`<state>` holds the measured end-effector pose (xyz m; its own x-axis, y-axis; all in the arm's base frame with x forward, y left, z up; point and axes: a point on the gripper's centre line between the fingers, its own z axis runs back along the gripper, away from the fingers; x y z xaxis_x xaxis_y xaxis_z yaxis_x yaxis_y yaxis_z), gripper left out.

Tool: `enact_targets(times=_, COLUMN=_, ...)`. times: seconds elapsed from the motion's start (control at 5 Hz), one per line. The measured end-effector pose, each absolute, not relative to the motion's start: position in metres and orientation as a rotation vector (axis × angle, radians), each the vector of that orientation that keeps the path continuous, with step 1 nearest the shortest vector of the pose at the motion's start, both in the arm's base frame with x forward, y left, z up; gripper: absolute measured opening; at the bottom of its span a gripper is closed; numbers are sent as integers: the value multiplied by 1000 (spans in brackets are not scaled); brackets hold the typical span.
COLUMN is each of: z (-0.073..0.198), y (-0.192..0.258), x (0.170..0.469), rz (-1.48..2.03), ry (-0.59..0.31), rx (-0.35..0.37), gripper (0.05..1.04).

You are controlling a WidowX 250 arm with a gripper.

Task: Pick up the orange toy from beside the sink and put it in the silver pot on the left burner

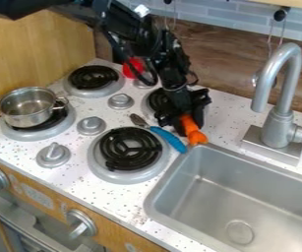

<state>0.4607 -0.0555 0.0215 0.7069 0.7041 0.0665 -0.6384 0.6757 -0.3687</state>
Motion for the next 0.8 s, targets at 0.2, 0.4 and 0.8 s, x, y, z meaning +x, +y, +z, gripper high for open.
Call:
enact_targets(times=0.2, z=23, y=-58, x=444, rz=772, ry=-180, rx=-343, gripper=544)
enact_targets(times=0.4, z=47, y=-65, x=422, rz=757, ry=-211, rx=-398, gripper=544)
enact_targets(times=0.8, z=113, y=-59, x=394, rz=832, ry=-307, rx=-518, gripper=544)
